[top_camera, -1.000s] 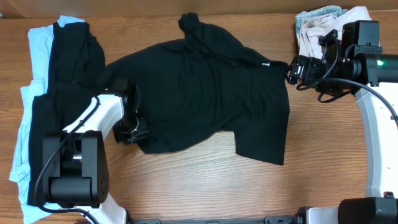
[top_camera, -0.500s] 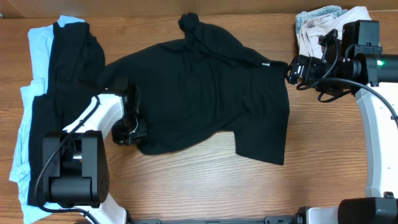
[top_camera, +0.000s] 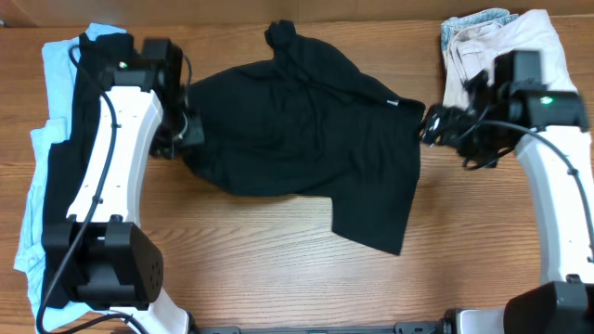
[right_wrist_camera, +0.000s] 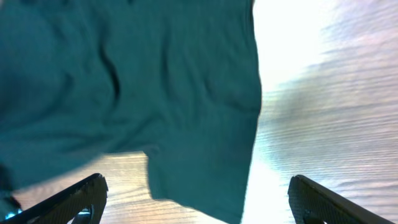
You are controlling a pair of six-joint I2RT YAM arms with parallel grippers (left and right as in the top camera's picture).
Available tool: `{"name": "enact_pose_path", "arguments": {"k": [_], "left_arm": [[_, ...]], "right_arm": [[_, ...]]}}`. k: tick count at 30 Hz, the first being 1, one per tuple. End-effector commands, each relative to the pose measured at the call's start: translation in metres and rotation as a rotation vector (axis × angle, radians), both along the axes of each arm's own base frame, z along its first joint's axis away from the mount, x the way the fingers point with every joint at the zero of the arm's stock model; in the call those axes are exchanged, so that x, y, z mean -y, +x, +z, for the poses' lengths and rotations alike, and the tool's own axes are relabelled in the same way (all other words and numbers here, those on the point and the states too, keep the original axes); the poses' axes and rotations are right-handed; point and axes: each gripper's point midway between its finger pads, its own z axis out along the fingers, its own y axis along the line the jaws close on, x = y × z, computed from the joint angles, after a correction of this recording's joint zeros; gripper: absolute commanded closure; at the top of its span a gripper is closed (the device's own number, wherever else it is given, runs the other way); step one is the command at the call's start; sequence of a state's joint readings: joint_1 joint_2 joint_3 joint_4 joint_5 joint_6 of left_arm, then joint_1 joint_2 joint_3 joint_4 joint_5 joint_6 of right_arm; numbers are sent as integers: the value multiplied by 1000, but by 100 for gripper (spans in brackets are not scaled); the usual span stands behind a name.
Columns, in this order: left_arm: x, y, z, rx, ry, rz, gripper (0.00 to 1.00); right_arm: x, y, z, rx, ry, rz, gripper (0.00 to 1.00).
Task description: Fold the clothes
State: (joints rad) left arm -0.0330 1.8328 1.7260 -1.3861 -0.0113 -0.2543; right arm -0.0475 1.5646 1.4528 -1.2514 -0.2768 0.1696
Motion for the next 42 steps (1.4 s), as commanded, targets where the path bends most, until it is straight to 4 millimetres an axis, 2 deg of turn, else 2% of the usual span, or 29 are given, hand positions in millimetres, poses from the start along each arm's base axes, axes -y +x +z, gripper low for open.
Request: {"name": "enact_pose_path", "arguments": {"k": [1, 5, 9, 17, 21, 28, 33, 42], "left_arm": [[5, 18, 24, 103, -2, -55, 96], [6, 35, 28, 177, -2, -55, 96], [6, 54, 34, 257, -6, -52, 96], [7, 69, 40, 324, -13, -51, 96], [7, 69, 40, 324, -12, -52, 96], [7, 68, 40, 319, -12, -52, 96], [5, 68, 40, 317, -4, -50, 96], [5, 67, 39, 312, -4, -50, 96]], "right_arm": [[-20, -17, -30, -86, 34, 4, 5], [-38, -39, -66, -172, 42, 12, 7], [-54, -55, -95, -218, 43, 20, 11], [-88, -85, -136, -270, 43, 32, 19], [-101, -101, -147, -306, 22, 24, 20], [-103, -126, -165, -355, -64, -32, 22], [-93, -130, -174, -355, -106, -71, 25], [-91, -137, -174, -387, -115, -86, 34]]}}
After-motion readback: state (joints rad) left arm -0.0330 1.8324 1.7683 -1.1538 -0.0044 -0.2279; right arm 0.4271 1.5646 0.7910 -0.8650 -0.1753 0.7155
